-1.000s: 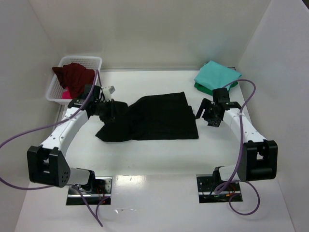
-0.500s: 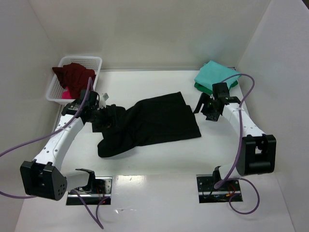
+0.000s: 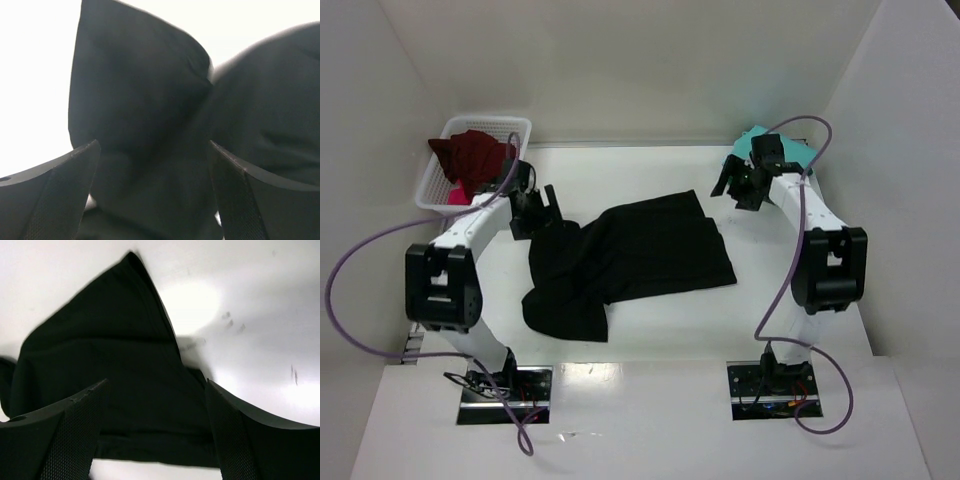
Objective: Fold and stack the t-shirts
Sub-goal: Flatten out the tshirt
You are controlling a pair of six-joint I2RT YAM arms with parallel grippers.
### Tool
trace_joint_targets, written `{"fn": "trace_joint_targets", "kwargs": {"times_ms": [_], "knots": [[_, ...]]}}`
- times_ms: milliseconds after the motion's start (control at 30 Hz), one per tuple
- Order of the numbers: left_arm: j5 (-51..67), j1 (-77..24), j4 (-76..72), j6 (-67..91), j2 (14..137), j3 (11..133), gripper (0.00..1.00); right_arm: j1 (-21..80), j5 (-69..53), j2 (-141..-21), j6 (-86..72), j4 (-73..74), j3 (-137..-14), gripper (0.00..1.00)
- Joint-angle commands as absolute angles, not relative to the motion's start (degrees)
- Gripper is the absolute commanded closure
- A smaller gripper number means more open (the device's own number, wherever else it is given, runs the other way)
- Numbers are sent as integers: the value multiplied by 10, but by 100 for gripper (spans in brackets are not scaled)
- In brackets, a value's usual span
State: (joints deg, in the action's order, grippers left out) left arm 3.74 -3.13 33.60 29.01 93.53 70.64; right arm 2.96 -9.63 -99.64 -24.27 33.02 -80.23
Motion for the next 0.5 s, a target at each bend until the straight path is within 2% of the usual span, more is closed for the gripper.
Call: {"fn": "trace_joint_targets", "kwargs": {"times_ms": [0, 467], "knots": [[13, -27, 301, 270, 996, 754, 7, 26, -125, -1062, -219, 299, -869, 18], [11, 11, 278, 243, 1108, 837, 7, 39, -153, -1224, -152, 289, -1009, 15]]}}
